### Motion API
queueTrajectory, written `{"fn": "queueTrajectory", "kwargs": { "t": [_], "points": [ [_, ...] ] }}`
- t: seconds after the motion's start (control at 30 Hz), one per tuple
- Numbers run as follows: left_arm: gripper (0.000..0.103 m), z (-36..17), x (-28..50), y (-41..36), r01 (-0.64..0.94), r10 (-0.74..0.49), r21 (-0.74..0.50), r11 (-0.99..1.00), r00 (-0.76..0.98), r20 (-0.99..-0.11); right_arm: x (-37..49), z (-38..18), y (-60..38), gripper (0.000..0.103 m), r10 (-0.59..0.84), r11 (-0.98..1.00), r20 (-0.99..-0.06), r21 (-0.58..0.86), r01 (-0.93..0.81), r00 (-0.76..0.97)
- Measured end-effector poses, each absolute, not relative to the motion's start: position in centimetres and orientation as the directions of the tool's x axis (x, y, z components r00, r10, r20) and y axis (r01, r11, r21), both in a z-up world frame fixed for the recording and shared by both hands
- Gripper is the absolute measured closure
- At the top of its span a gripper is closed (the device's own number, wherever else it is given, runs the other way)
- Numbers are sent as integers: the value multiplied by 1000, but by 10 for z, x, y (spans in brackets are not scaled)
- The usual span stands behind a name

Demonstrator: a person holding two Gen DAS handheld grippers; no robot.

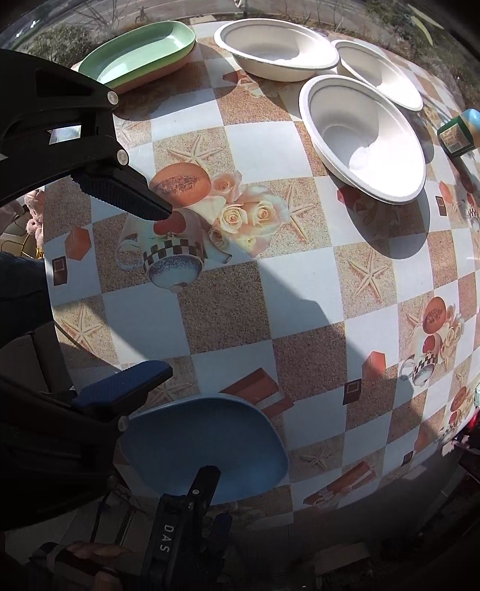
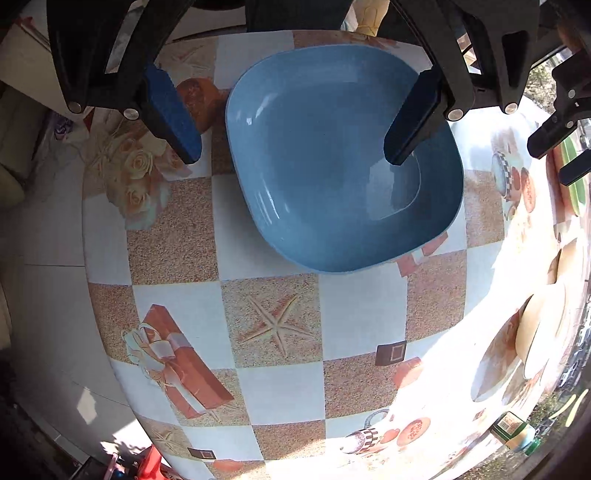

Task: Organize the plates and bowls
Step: 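Reach the right tool to the blue plate rim and close on it, then carry the blue plate onto the green plate and open the right tool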

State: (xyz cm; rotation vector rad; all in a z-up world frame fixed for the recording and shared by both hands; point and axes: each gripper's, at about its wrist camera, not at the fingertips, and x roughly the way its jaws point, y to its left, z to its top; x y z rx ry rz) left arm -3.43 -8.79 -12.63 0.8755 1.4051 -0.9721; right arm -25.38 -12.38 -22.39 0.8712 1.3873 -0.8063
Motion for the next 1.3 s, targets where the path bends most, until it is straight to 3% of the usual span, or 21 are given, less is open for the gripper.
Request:
{"fn": "queueTrajectory", "kwargs": {
  "t": [0.47, 0.53, 0.57, 0.63, 0.7, 0.73, 0.77, 0.8, 0.87, 0.9, 1.03, 1.3],
  "points": [
    [22, -178, -96, -130, 864, 67, -90, 496, -141, -988, -290, -246, -159, 4, 129, 613, -992, 90, 785, 13],
    [22, -187, -101, -133, 857, 89, -89, 507, -154, -984, -289, -247, -161, 11, 144, 626, -990, 98, 774, 9],
    [22, -192, -103, -134, 855, 103, -87, 512, -162, -981, -280, -242, -158, 24, 160, 628, -987, 109, 771, 9],
    [22, -200, -114, -136, 861, 127, -63, 505, -146, -981, -280, -243, -155, 27, 168, 643, -986, 116, 757, 8],
    [22, -202, -122, -139, 880, 141, -39, 473, -119, -983, -277, -244, -151, 41, 185, 657, -983, 139, 741, 21],
    [24, -203, -126, -141, 885, 132, -44, 463, -118, -984, -275, -244, -148, 46, 194, 663, -981, 150, 734, 25],
    [31, -201, -128, -142, 889, 118, -52, 455, -118, -986, -269, -243, -146, 64, 211, 664, -977, 167, 729, 32],
    [36, -199, -129, -144, 894, 101, -60, 444, -117, -988, -268, -244, -143, 73, 220, 661, -975, 172, 730, 31],
    [45, -196, -133, -154, 908, 93, -60, 415, -108, -990, -267, -245, -141, 77, 236, 652, -971, 193, 733, 46],
    [45, -196, -131, -155, 909, 86, -70, 410, -116, -990, -266, -247, -139, 87, 260, 642, -964, 221, 734, 63],
    [59, -192, -118, -153, 918, 78, -100, 383, -140, -987, -261, -249, -132, 89, 270, 607, -961, 216, 765, 56],
    [60, -173, -65, -142, 944, 58, -104, 314, -129, -990, -229, -224, -111, 89, 251, 540, -964, 213, 814, 86]
  ]
}}
